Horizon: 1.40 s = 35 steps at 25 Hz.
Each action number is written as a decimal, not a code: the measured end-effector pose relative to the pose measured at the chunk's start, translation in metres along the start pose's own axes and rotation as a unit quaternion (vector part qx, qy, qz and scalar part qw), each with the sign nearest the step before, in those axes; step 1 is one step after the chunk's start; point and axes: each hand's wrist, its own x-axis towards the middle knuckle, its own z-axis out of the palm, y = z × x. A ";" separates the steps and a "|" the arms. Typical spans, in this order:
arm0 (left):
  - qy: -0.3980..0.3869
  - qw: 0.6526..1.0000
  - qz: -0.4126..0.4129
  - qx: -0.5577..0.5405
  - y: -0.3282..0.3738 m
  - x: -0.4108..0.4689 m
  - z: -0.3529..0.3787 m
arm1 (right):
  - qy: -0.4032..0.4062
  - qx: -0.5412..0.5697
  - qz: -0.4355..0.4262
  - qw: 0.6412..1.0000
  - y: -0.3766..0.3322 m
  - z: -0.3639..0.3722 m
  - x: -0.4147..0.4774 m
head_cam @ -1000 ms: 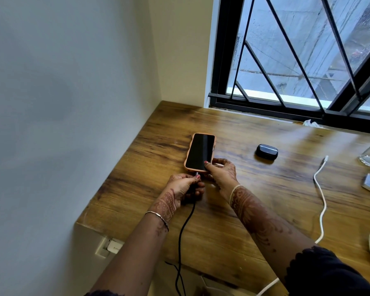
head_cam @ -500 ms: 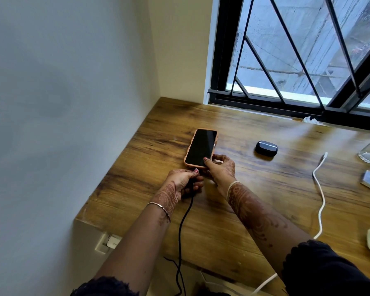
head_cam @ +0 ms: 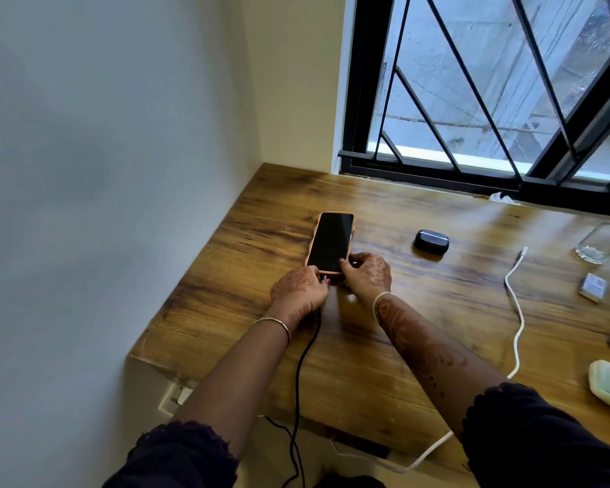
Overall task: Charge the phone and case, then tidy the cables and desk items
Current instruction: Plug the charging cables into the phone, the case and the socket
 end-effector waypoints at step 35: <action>-0.074 0.970 0.126 -0.196 0.127 0.020 0.061 | 0.273 -0.126 0.088 0.950 0.111 -0.179 0.033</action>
